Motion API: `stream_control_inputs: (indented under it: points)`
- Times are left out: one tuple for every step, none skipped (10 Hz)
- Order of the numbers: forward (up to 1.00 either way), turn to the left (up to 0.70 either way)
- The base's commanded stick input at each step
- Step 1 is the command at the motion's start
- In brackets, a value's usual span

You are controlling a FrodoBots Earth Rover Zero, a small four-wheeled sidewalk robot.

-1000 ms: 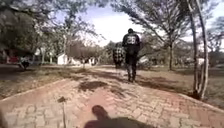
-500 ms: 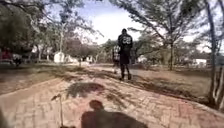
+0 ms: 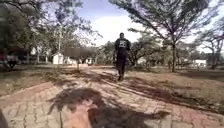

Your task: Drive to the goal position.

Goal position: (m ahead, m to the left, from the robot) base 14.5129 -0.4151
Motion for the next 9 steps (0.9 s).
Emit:
stream_control_inputs:
  points:
    - [0.85, 0.34]
    - [0.85, 0.34]
    - [0.85, 0.34]
    - [0.85, 0.00]
    - [0.85, 0.00]
    - [0.85, 0.00]
    - [0.85, 0.00]
    - [0.85, 0.00]
    - [0.85, 0.00]
